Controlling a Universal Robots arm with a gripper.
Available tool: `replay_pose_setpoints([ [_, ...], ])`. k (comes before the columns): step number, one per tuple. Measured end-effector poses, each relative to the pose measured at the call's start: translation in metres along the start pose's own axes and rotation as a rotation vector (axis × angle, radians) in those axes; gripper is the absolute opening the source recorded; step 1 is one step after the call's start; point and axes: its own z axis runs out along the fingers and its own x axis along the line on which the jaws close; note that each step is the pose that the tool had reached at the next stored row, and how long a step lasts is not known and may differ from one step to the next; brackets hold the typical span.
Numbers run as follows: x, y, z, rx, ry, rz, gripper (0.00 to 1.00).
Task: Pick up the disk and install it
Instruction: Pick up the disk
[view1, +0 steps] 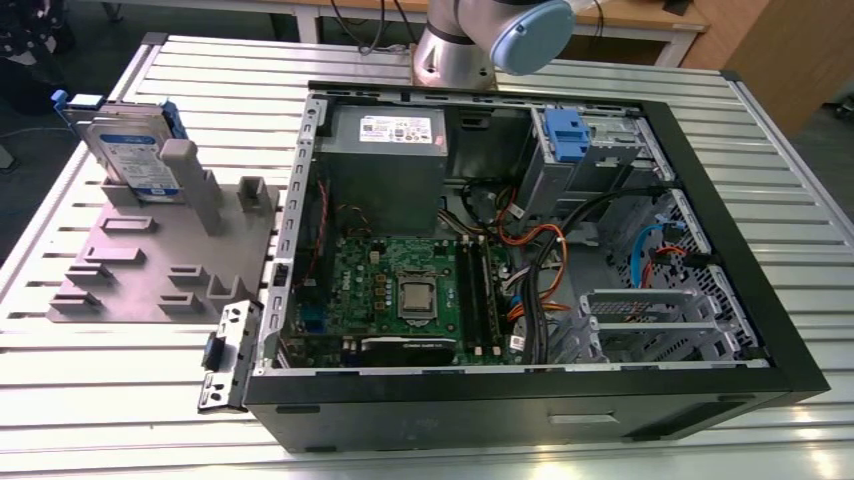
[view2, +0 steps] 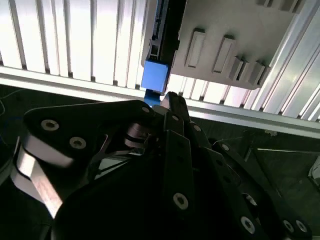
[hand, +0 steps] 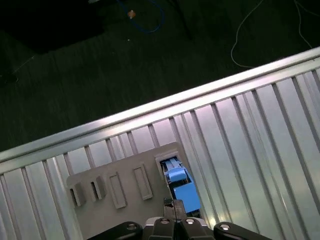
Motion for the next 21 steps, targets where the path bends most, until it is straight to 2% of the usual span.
replay_pose_setpoints([
  [2,0.0000,0.0000,0.0000,-0.0003,0.0009,-0.022,0.11],
  [10,0.0000,0.0000,0.0000,-0.0004,0.0012,-0.028,0.11],
  [16,0.0000,0.0000,0.0000,-0.0013,0.0034,-0.077,0.11],
  [21,0.0001,0.0000,0.0000,-0.0013,0.0037,-0.085,0.11],
])
